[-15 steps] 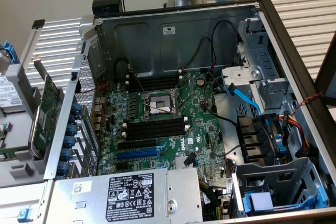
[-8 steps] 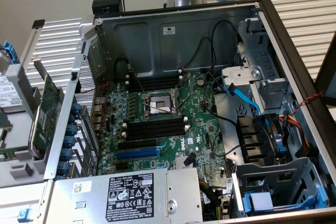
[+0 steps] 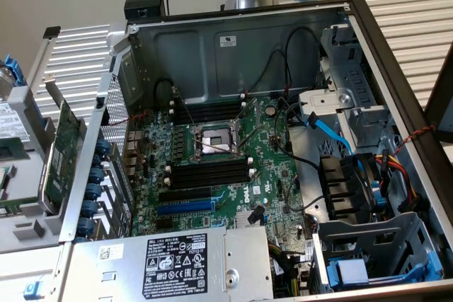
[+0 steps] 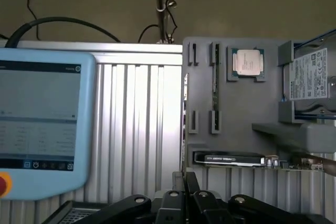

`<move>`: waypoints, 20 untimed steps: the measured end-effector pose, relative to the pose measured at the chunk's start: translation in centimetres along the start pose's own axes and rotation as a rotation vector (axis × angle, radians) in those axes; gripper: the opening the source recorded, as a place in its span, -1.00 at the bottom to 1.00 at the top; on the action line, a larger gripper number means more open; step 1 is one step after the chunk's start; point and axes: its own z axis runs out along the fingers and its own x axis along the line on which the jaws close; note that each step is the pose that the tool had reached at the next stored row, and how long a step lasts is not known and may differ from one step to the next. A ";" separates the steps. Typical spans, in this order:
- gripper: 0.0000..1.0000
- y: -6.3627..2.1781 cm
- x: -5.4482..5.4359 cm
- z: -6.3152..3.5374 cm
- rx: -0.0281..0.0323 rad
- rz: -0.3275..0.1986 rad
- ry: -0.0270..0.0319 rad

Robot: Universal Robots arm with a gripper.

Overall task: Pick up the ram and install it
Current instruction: 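Pick up the ram and move it above insertion slot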

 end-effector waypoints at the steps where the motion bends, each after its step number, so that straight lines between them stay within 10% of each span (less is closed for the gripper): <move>1: -0.74 -0.29 0.0 -0.20 0.0000 0.000 0.0000; 20: -0.74 -5.16 0.3 -3.90 0.0000 -0.001 0.0000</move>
